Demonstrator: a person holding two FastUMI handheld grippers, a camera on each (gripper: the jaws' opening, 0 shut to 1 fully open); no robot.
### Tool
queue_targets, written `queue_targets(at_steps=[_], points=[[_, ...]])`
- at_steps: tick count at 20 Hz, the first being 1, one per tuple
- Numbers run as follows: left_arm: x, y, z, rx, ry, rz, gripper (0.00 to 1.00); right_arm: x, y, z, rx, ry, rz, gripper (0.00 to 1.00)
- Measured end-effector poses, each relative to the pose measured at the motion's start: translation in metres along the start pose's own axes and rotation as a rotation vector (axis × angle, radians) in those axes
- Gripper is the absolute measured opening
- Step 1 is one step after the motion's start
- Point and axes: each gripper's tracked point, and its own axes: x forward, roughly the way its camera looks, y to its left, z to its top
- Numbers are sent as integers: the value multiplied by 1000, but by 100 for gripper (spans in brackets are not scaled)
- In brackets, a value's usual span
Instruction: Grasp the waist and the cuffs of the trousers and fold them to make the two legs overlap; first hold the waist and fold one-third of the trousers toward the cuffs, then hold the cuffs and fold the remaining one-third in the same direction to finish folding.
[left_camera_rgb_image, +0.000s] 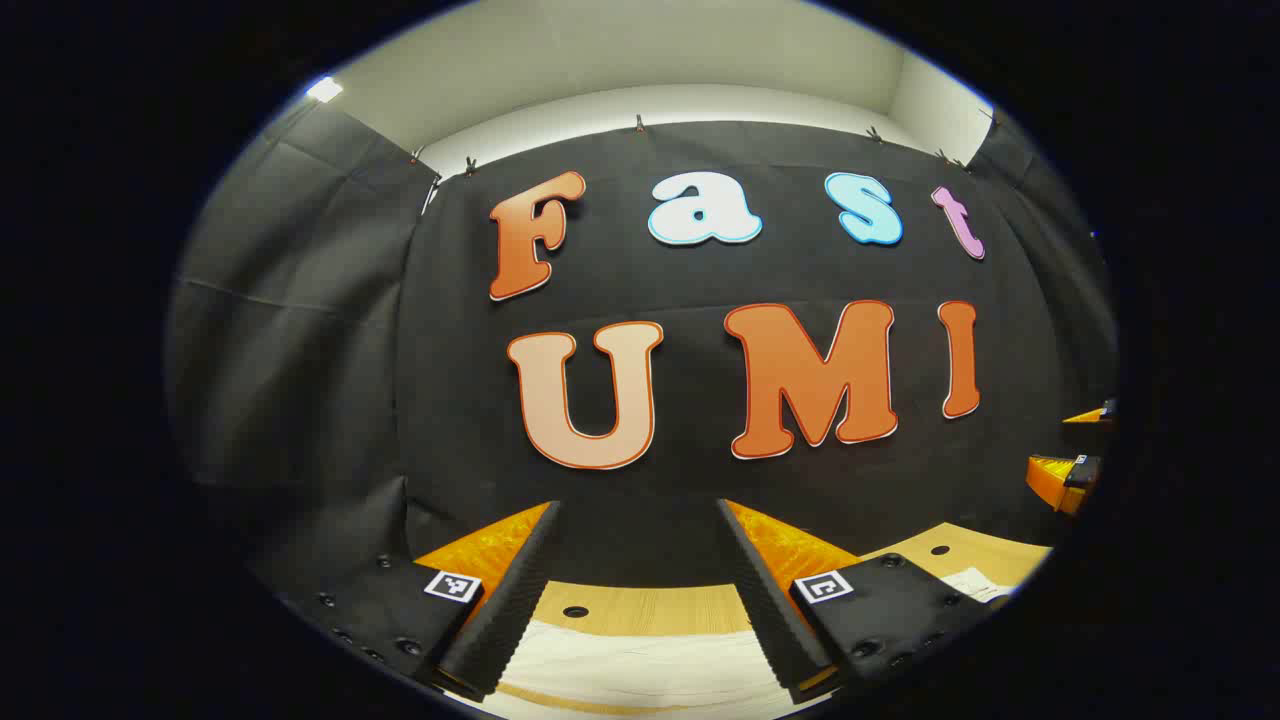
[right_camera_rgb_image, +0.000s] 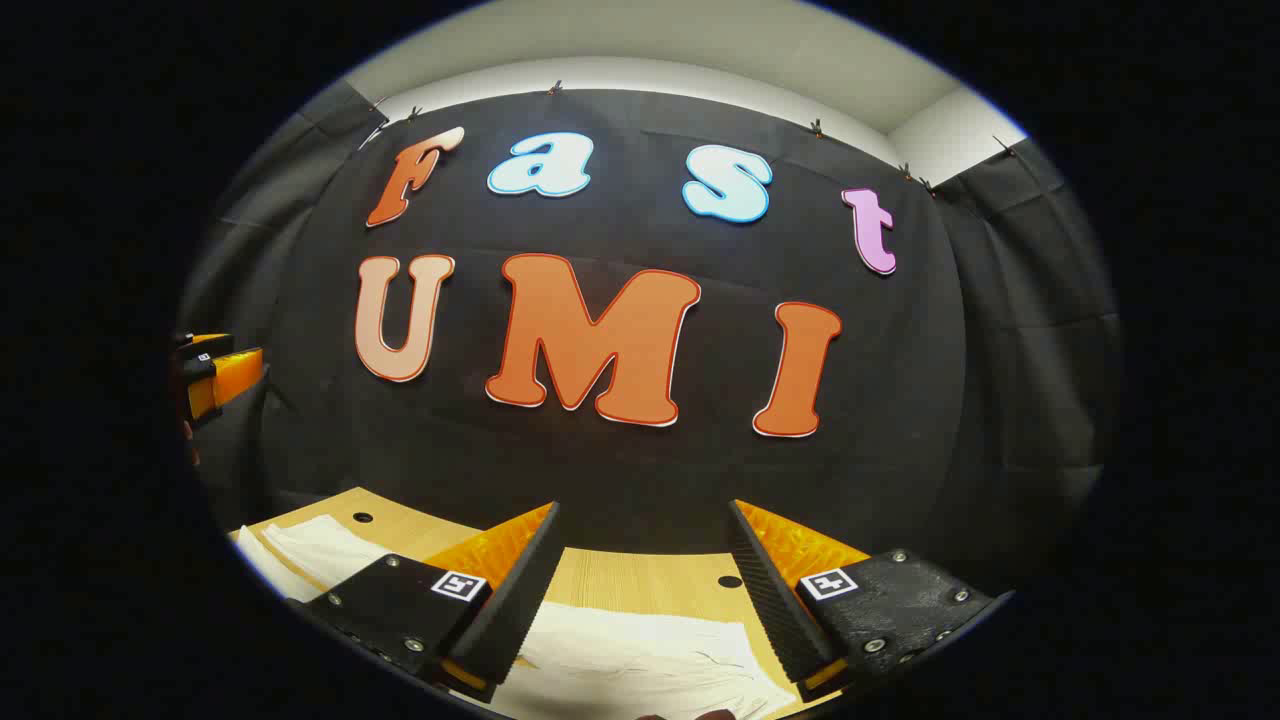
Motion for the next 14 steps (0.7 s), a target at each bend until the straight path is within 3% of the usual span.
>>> queue_targets(at_steps=[14], points=[[10, 25, -18, -3, 27, -13, 98, 5, 9, -10, 9, 41, -22, 98]])
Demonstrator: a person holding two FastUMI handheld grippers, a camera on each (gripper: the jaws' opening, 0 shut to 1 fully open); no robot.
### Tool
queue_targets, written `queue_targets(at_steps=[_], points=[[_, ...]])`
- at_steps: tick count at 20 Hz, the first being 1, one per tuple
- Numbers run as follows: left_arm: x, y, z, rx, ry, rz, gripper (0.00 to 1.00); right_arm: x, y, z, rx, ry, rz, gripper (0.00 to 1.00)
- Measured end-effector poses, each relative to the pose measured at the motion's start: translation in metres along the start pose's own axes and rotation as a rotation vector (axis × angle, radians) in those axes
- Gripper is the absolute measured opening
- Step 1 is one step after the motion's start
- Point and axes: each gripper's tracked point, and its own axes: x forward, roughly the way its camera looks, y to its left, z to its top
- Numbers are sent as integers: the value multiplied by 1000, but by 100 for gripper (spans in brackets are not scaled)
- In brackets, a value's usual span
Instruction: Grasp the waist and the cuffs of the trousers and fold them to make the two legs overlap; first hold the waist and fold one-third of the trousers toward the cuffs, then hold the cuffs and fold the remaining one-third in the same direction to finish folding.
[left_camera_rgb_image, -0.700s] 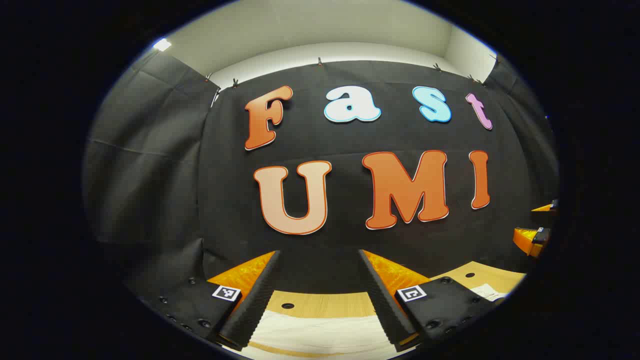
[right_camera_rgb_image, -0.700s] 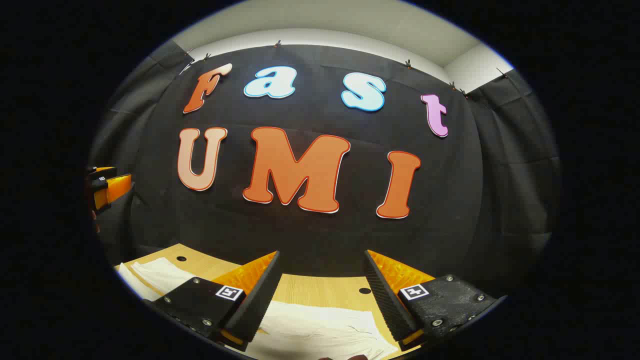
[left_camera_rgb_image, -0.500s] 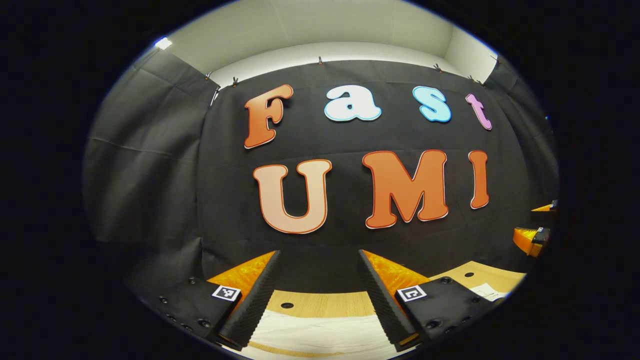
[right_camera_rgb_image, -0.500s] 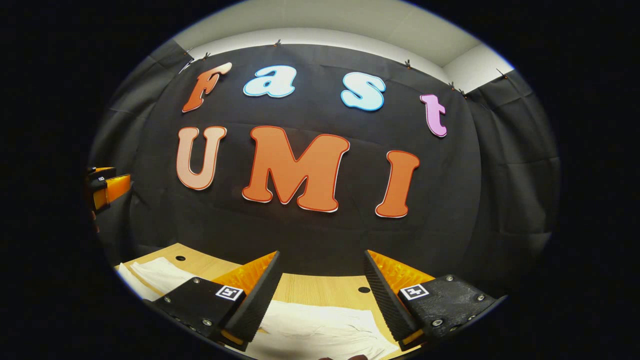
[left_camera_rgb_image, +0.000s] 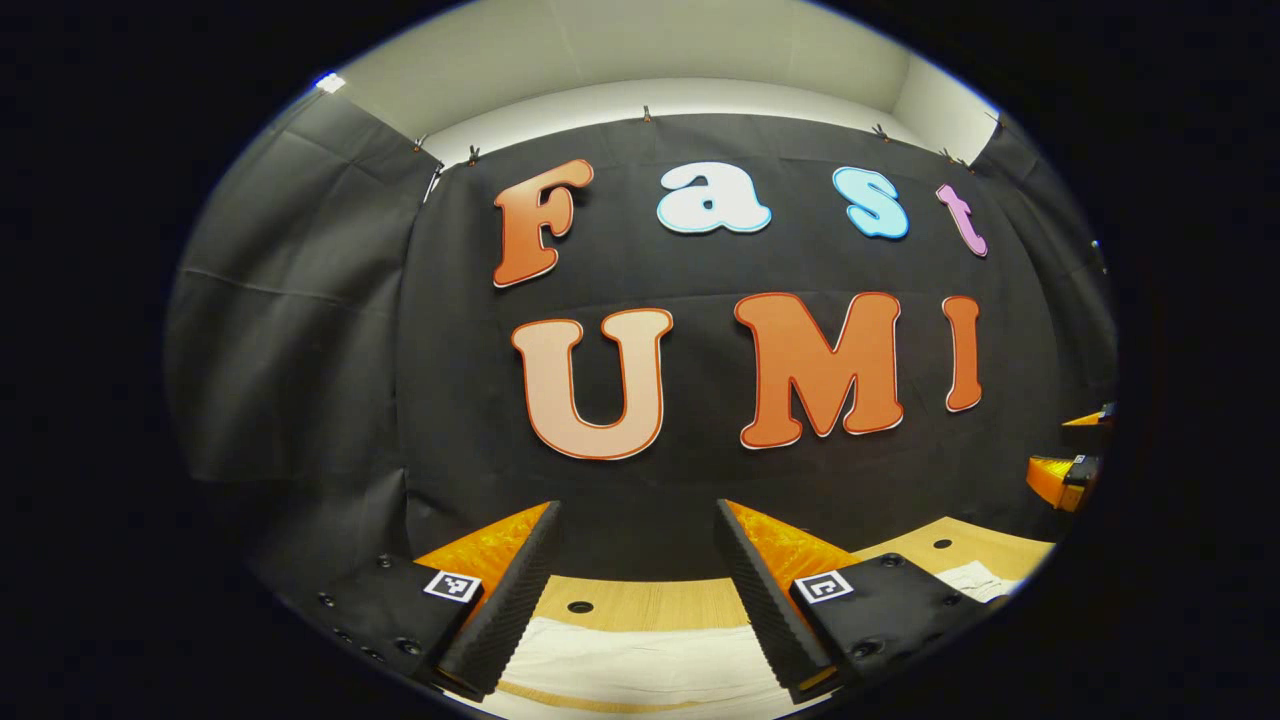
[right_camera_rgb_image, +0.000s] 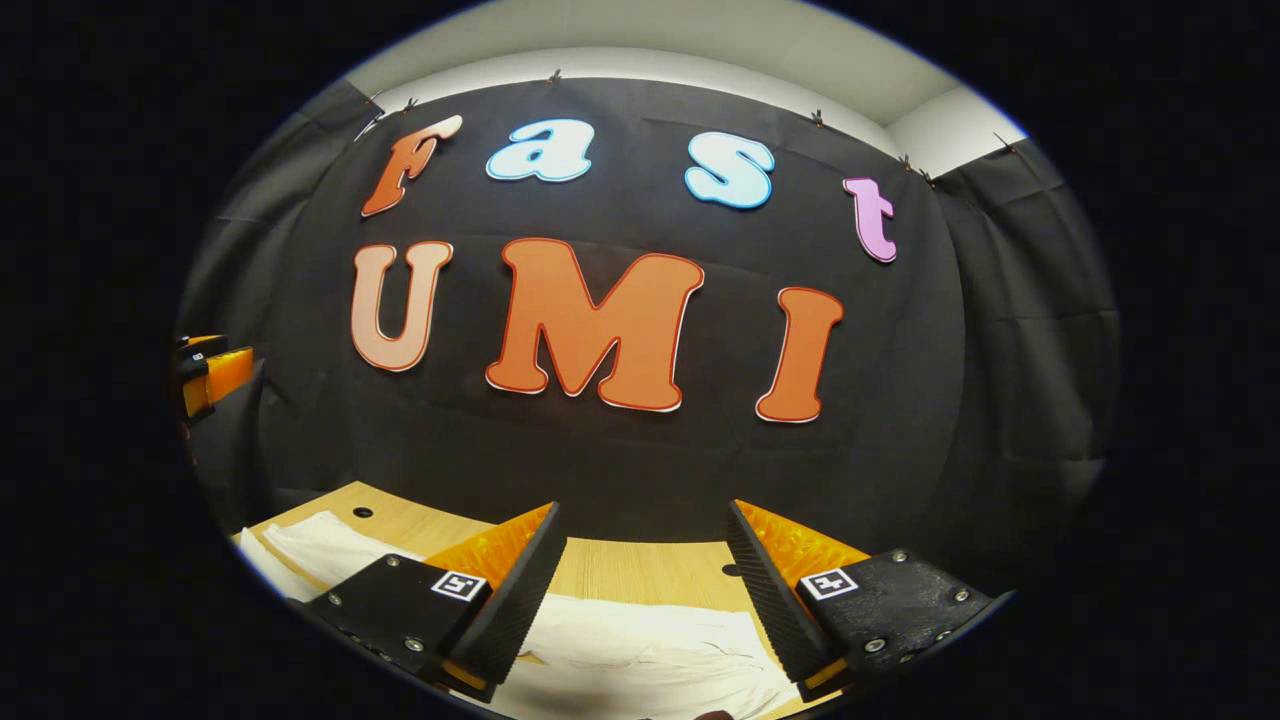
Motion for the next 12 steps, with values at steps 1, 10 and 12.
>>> queue_targets(at_steps=[1, 10, 12], points=[[0, 2, -2, -1, 7, 0, 98, 0, 0, -1, 3, 4, -1, 98], [1, 21, -61, -71, 196, 5, 98, 5, -18, -64, 16, 234, -51, 98], [-2, 28, -77, -93, 244, 10, 98, 4, -25, -81, 41, 296, -65, 99]])
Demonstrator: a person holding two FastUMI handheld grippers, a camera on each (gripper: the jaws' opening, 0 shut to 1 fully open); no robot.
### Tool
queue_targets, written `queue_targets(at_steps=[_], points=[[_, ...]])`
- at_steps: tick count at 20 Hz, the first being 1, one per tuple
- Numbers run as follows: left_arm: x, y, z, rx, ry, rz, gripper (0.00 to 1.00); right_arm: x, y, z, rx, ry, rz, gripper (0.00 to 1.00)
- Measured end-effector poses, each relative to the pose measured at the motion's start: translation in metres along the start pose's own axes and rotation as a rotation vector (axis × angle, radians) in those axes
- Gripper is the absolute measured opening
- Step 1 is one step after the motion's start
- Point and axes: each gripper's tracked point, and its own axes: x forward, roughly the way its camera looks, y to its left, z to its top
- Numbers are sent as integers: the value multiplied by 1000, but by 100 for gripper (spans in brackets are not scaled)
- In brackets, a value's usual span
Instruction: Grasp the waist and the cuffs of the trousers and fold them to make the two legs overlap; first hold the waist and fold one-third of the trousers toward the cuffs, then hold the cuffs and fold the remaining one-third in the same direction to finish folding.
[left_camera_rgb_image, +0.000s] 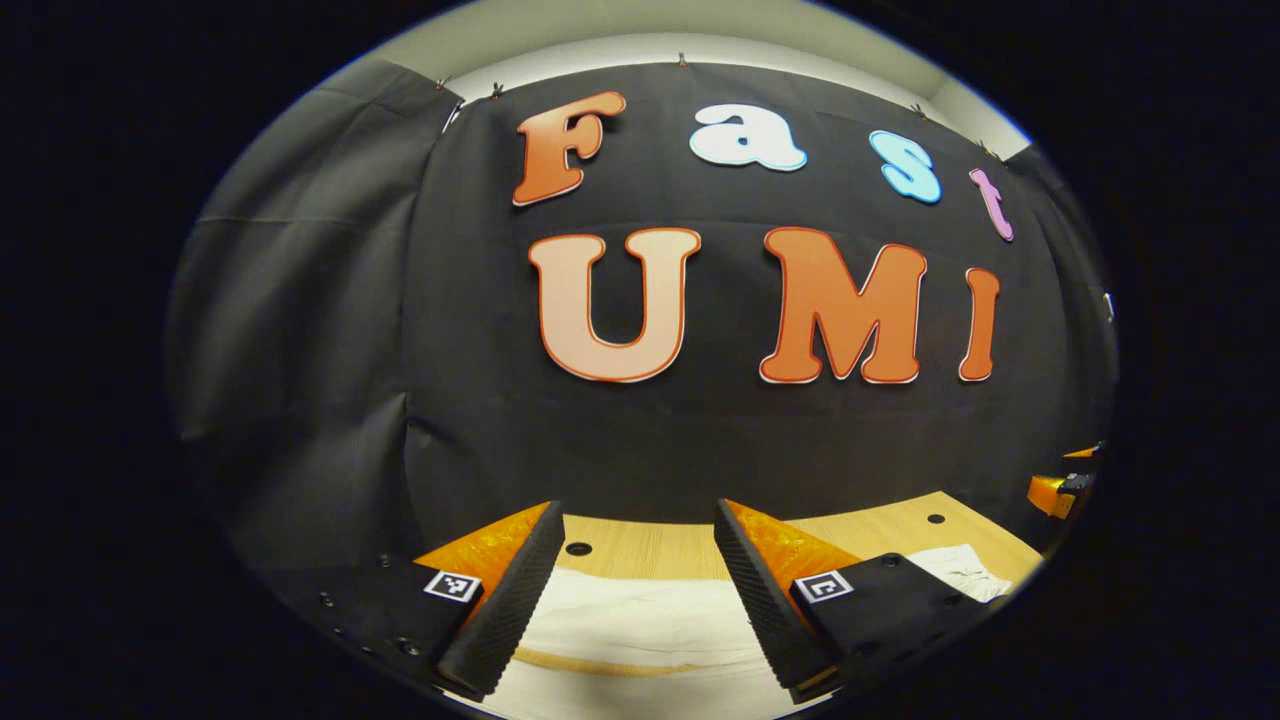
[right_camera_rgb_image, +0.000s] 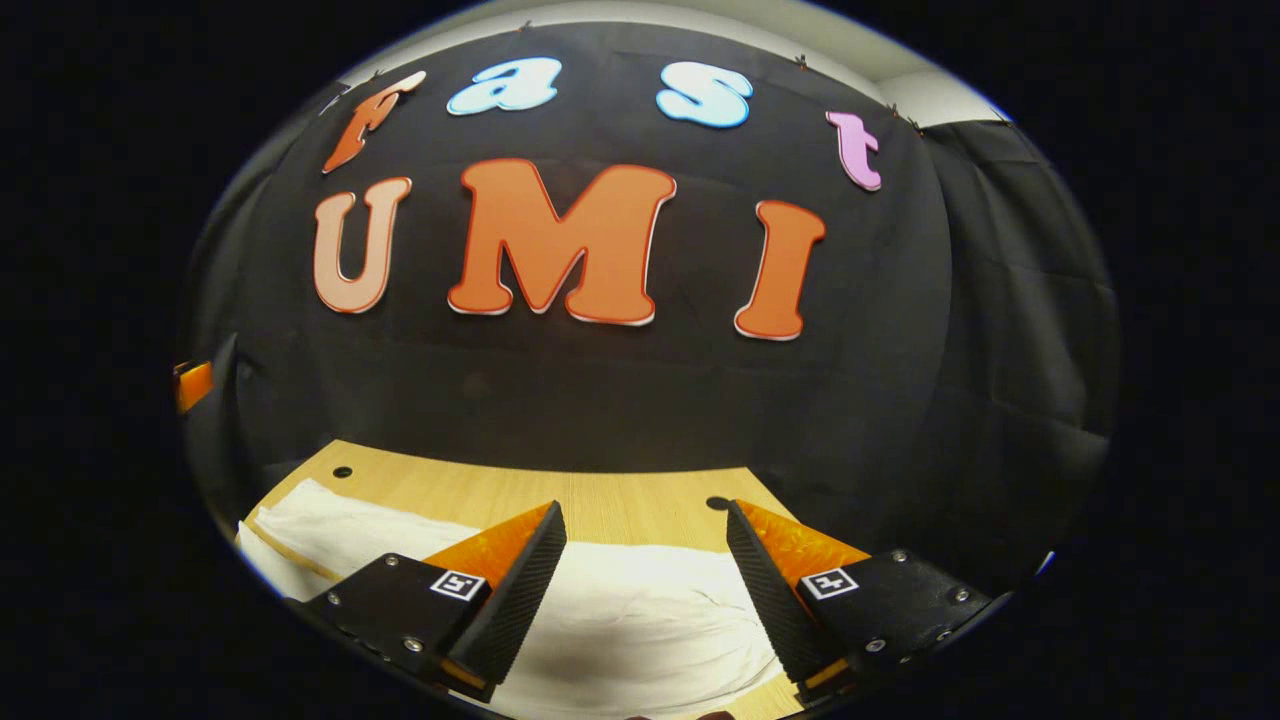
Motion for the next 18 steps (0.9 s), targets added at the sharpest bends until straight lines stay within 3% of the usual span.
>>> queue_targets(at_steps=[10, 18], points=[[-5, 41, -101, -148, 295, 15, 98, 9, -27, -78, 172, 253, -32, 99], [-17, 70, -200, -481, 537, 81, 99, 10, -43, -147, 257, 428, -36, 99]])
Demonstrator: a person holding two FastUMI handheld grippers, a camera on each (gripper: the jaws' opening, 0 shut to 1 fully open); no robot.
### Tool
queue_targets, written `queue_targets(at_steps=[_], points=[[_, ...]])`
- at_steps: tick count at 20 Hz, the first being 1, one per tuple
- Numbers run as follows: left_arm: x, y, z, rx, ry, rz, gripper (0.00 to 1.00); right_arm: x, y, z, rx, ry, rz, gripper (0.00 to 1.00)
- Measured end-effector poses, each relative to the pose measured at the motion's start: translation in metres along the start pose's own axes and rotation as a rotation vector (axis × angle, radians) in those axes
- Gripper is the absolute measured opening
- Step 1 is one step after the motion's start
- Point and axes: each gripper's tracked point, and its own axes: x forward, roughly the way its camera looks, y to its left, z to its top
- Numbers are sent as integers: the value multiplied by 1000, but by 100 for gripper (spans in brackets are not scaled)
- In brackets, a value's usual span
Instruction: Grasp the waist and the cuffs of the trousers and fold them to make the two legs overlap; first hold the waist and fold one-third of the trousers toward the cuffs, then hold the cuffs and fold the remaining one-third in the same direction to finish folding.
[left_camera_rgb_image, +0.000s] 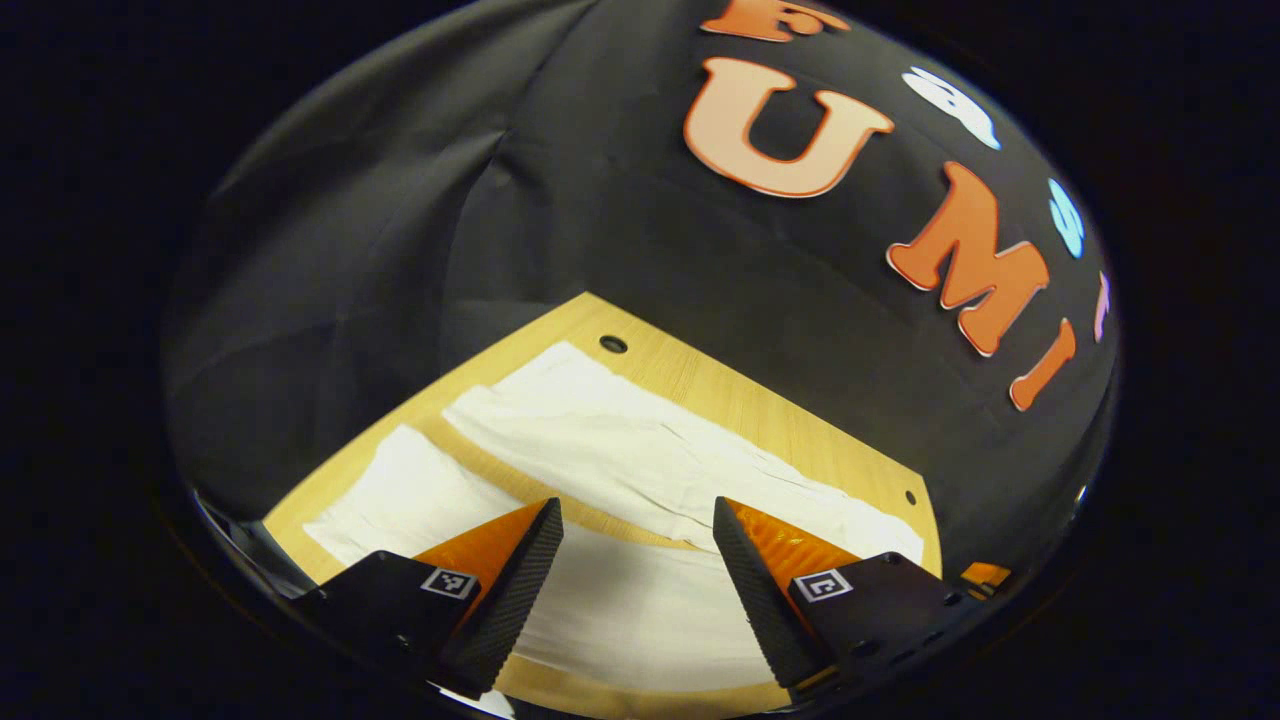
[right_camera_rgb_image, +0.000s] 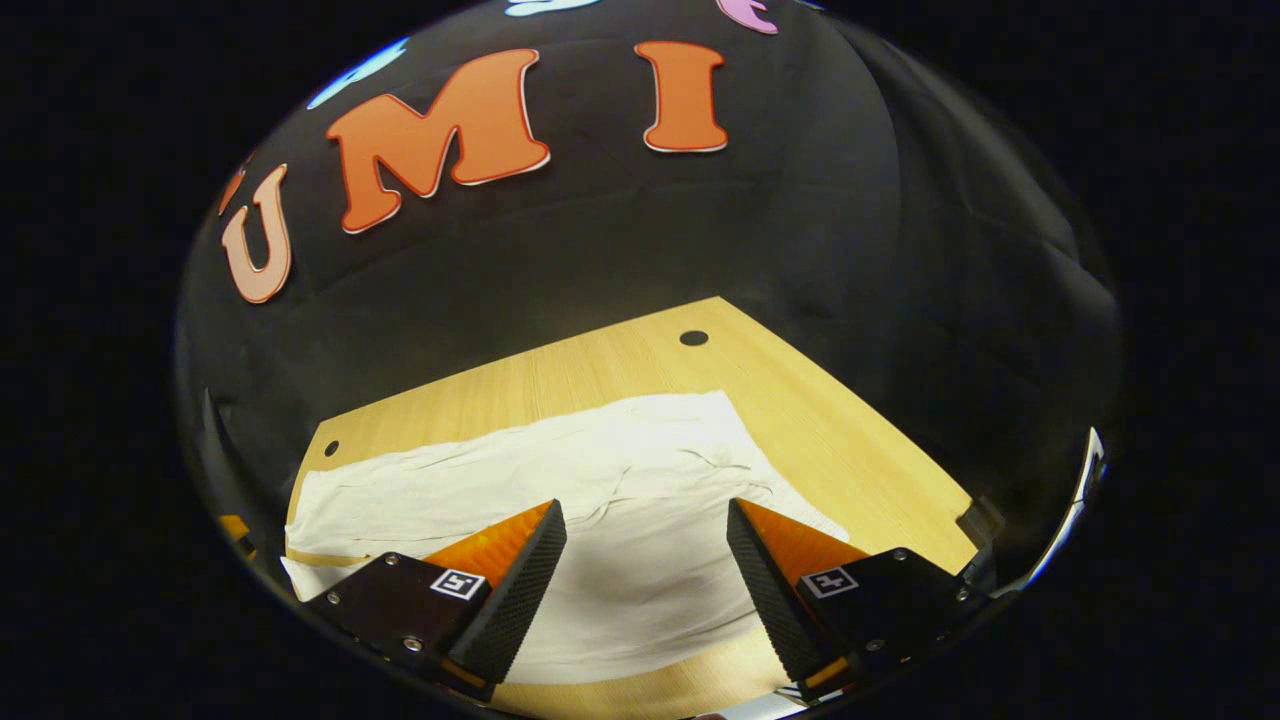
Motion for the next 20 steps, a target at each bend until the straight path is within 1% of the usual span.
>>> queue_targets(at_steps=[3, 5, 6, 7, 10, 12, 13, 15, 17, 20], points=[[5, 41, -15, -100, 52, 63, 99, 10, -19, -21, 34, 76, -25, 99], [6, 64, -27, -170, 81, 87, 99, 17, -30, -34, 79, 118, -31, 98], [3, 76, -30, -198, 92, 92, 96, 20, -35, -39, 107, 142, -33, 98], [-1, 90, -30, -220, 97, 108, 99, 21, -38, -47, 139, 168, -33, 98], [-9, 120, -34, -312, 104, 142, 99, 30, -54, -64, 234, 231, -35, 97], [-11, 133, -41, -386, 111, 153, 100, 35, -63, -74, 330, 287, -27, 96], [-12, 138, -44, -426, 116, 153, 99, 39, -68, -76, 381, 308, -23, 96], [-13, 150, -56, -500, 130, 177, 99, 45, -78, -81, 443, 339, -22, 97], [-21, 157, -68, -568, 147, 191, 100, 51, -89, -86, 437, 365, -26, 96], [-32, 175, -81, -628, 147, 238, 99, 57, -100, -93, 402, 394, -26, 96]])
